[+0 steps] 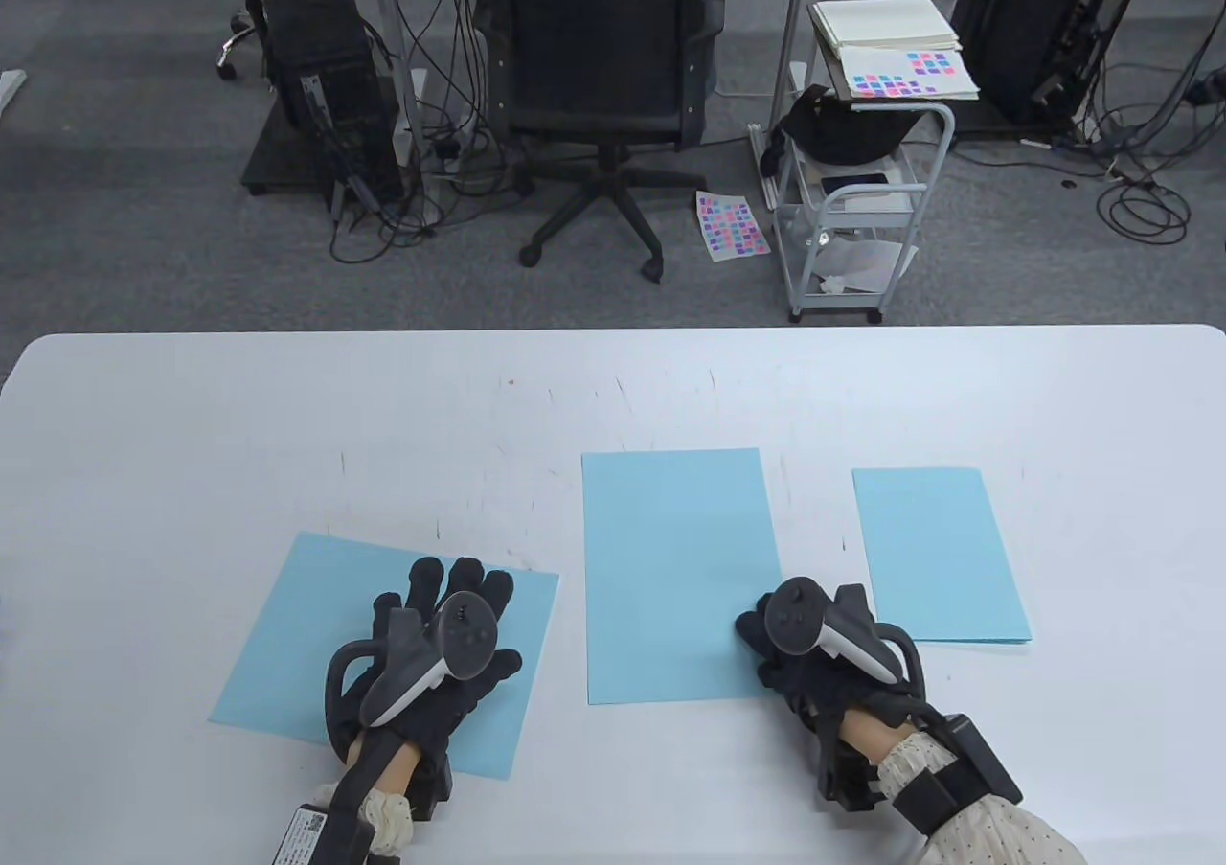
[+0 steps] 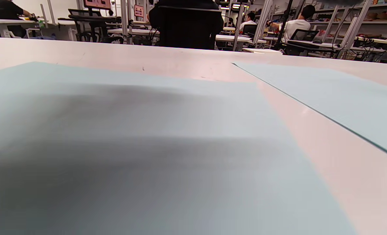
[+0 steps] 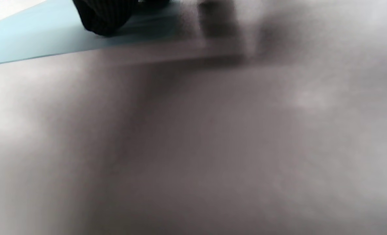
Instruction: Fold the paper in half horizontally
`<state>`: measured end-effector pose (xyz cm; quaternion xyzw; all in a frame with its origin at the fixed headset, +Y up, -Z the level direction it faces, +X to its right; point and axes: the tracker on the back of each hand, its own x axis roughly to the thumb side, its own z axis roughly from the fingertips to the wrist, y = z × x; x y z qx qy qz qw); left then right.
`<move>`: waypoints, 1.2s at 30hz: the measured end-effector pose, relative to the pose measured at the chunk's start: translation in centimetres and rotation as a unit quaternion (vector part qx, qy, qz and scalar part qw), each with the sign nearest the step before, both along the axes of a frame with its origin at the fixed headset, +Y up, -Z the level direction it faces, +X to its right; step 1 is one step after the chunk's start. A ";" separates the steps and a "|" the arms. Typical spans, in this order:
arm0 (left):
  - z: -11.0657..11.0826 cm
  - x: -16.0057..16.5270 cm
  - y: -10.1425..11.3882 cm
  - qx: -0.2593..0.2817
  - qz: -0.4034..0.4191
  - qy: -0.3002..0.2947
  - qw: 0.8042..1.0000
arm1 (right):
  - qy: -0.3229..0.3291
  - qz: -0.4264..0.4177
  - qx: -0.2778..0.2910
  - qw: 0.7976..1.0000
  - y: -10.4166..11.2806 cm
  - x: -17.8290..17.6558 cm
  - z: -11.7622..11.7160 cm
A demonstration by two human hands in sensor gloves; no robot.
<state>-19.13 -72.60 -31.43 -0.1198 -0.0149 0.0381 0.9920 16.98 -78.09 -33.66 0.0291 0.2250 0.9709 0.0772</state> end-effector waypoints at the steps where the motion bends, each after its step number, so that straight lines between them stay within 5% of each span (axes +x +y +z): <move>1: -0.3 0.4 0.2 0.001 -0.002 -0.004 1.000 | 0.003 0.004 0.002 1.000 0.0 0.0 0.1; 7: -2.8 2.4 0.8 -0.005 -0.038 -0.017 0.999 | 0.011 0.010 0.005 1.000 0.1 -0.1 0.8; 15: -9.5 4.7 0.5 -0.062 -0.016 0.003 0.998 | 0.006 -0.006 0.002 1.000 -0.1 0.1 0.8; 24: -16.9 6.7 -2.5 -0.146 -0.055 0.057 0.986 | 0.005 -0.012 0.000 1.000 -0.1 0.2 0.7; 36: -20.1 8.0 -6.7 -0.207 -0.061 0.093 0.972 | 0.006 -0.020 -0.001 1.000 -0.2 0.3 0.7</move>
